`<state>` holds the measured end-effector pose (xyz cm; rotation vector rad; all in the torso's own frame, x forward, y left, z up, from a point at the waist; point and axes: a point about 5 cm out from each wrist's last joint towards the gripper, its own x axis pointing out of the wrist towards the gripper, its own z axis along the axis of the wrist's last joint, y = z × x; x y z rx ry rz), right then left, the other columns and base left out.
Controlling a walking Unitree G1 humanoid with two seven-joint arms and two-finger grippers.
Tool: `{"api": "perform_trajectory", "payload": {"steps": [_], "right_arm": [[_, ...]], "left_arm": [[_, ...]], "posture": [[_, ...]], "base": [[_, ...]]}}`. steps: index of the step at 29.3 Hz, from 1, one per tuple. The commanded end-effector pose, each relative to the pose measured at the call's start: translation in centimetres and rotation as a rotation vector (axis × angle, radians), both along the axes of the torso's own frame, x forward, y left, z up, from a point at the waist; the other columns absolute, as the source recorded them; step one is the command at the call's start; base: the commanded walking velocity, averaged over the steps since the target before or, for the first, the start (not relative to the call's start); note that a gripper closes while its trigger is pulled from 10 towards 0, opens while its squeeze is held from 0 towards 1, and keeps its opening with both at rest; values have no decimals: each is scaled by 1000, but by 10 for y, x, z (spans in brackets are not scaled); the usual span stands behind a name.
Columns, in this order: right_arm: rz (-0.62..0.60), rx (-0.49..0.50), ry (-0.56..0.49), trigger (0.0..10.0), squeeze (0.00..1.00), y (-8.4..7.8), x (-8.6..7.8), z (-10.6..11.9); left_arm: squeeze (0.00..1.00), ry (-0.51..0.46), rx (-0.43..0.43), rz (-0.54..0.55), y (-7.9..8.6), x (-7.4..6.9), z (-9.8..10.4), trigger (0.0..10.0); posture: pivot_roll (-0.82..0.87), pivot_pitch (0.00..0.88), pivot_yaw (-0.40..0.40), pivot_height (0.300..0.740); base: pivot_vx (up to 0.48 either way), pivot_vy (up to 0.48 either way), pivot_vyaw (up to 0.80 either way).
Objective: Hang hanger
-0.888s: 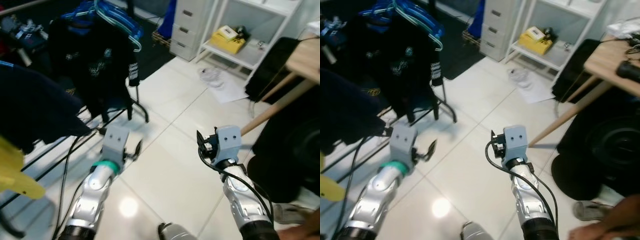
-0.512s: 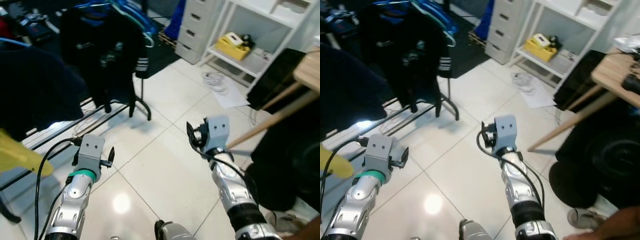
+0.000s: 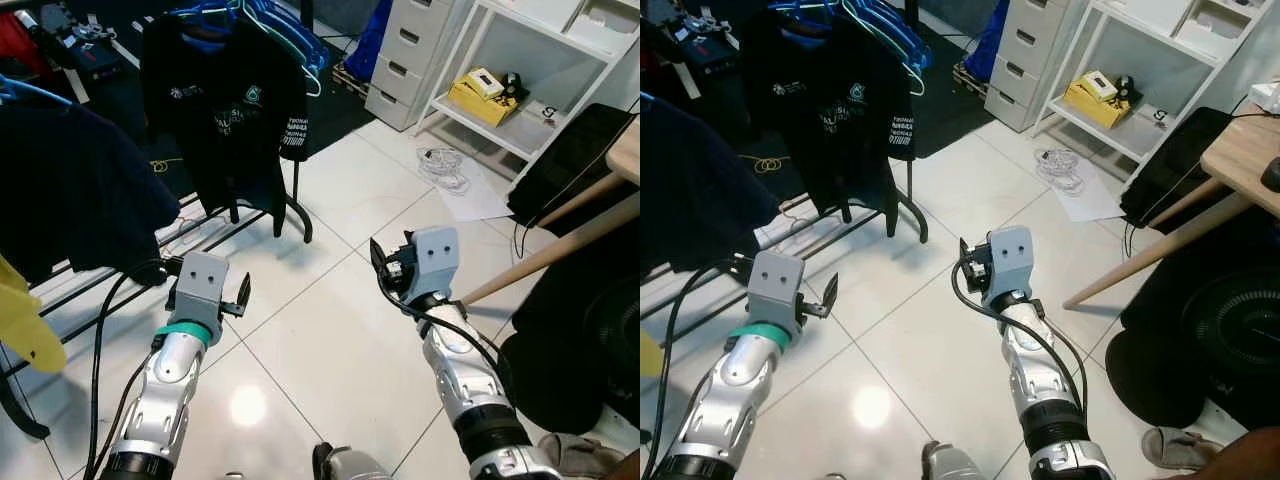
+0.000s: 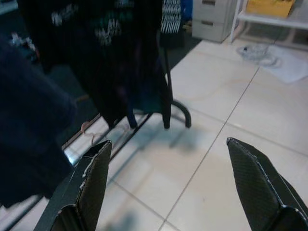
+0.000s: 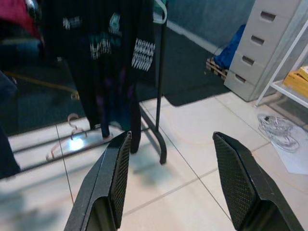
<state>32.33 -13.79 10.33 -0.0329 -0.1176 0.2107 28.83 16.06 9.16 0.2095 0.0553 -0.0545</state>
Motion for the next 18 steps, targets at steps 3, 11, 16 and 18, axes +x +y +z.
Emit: {"api": "perform_trajectory", "payload": {"steps": [3,11,16,18], "right_arm": [[-32,16,-44,10000,0,-11,2,8],[-29,13,-50,10000,0,-10,7,10],[-23,11,-51,10000,0,-9,9,11],[-23,10,-54,10000,0,-9,11,12]], "left_arm": [[0,-33,-9,-37,-11,6,9,10000],[0,-53,-16,-43,-14,11,14,10000],[0,-58,-16,-42,-13,12,16,10000],[0,-59,-15,-42,-13,13,16,10000]], "posture": [[-24,14,-5,740],[-14,0,-6,740],[-9,0,-6,740],[-9,0,2,740]], "base": [[480,0,0],[480,0,0],[480,0,0],[405,0,0]]}}
